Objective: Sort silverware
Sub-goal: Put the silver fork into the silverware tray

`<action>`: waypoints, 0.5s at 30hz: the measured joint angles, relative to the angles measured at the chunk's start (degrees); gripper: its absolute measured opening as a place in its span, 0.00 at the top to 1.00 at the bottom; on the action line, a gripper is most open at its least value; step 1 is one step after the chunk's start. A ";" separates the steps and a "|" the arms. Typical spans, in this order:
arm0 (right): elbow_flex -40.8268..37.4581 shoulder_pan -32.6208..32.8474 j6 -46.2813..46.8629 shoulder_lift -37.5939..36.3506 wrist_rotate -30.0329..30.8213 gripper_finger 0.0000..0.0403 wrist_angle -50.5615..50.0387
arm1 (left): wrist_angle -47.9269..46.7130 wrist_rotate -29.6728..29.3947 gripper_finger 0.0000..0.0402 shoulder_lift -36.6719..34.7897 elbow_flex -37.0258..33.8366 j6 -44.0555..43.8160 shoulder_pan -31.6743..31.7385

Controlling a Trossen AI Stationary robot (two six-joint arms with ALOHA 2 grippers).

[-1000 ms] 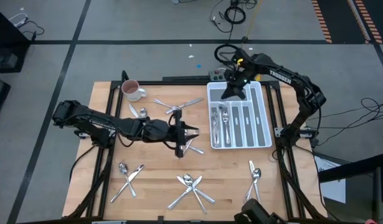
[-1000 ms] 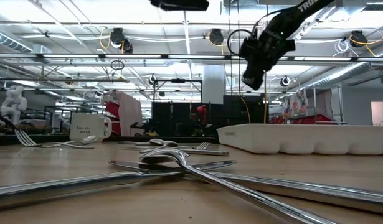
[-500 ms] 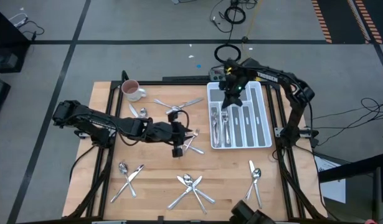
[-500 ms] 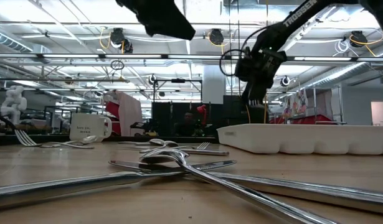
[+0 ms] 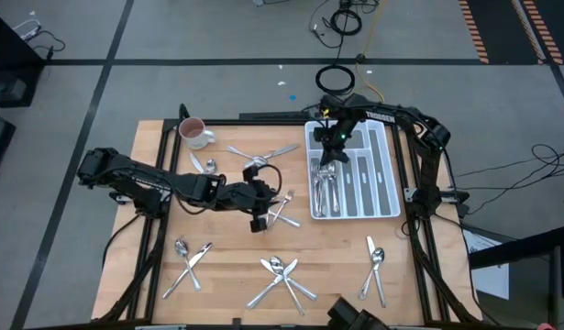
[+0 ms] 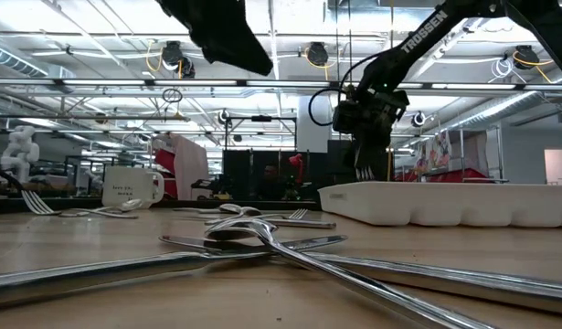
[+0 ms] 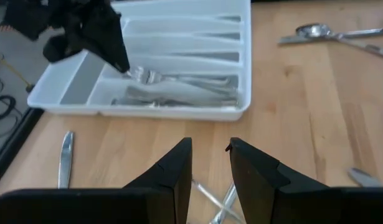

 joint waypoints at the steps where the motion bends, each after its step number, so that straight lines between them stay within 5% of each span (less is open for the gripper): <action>1: 0.00 0.00 0.00 0.02 0.04 1.00 0.33 | -0.74 -0.03 0.72 0.00 -0.01 -0.64 0.06; 15: 0.28 0.50 0.23 2.67 -0.21 1.00 3.87 | -5.37 -0.17 0.72 0.02 -0.01 -2.13 0.25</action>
